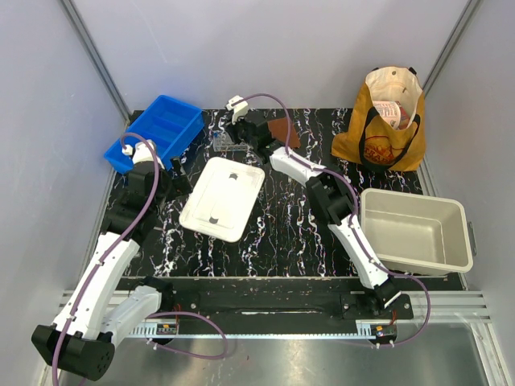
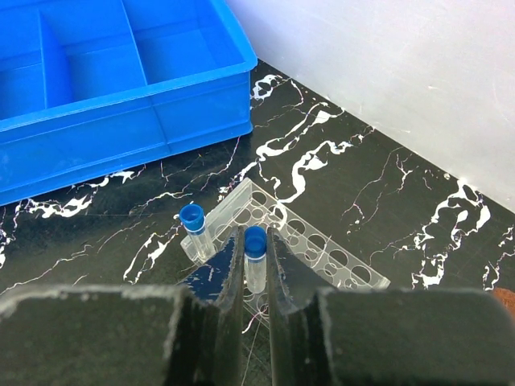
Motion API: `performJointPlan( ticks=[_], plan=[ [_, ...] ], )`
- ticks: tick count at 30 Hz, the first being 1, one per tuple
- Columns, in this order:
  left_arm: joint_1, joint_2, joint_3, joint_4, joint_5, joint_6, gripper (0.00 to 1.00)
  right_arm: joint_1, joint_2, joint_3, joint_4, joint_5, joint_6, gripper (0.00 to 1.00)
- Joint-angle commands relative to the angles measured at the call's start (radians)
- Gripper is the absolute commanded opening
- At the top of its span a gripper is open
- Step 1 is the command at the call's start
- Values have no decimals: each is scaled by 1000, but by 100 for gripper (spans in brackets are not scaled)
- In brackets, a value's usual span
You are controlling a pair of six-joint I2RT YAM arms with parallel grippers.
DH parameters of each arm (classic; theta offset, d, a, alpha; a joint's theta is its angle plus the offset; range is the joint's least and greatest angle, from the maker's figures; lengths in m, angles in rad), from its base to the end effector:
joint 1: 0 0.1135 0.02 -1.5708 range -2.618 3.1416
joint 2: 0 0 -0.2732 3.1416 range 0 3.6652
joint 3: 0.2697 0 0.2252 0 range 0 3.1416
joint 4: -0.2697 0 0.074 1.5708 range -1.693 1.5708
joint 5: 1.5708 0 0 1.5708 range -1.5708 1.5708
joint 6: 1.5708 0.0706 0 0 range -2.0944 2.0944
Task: Organize the chemistry lab equipment
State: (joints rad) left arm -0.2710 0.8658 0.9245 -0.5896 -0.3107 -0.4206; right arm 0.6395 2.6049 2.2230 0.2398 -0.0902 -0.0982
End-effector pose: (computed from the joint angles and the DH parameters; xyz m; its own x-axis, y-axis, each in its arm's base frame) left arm 0.1772 -0.0268 0.3227 -0.4457 -0.2797 -0.8504 -0.1984 0.9572 -0.2108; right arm 0.4948 0.3760 0.2075 -0.0478 -0.1572 -0.9864 -0.6738 0.7340 -0.0844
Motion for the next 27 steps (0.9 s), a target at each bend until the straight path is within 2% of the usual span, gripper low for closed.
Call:
performJointPlan(
  ticks=[1,27],
  plan=[
    [0,-11,0,37,-5,-10,99,14,23,46,26,-2,-11,17],
    [0,-8,0,37,4,-14,99,25,15,47,19,-3,-8,18]
  ],
)
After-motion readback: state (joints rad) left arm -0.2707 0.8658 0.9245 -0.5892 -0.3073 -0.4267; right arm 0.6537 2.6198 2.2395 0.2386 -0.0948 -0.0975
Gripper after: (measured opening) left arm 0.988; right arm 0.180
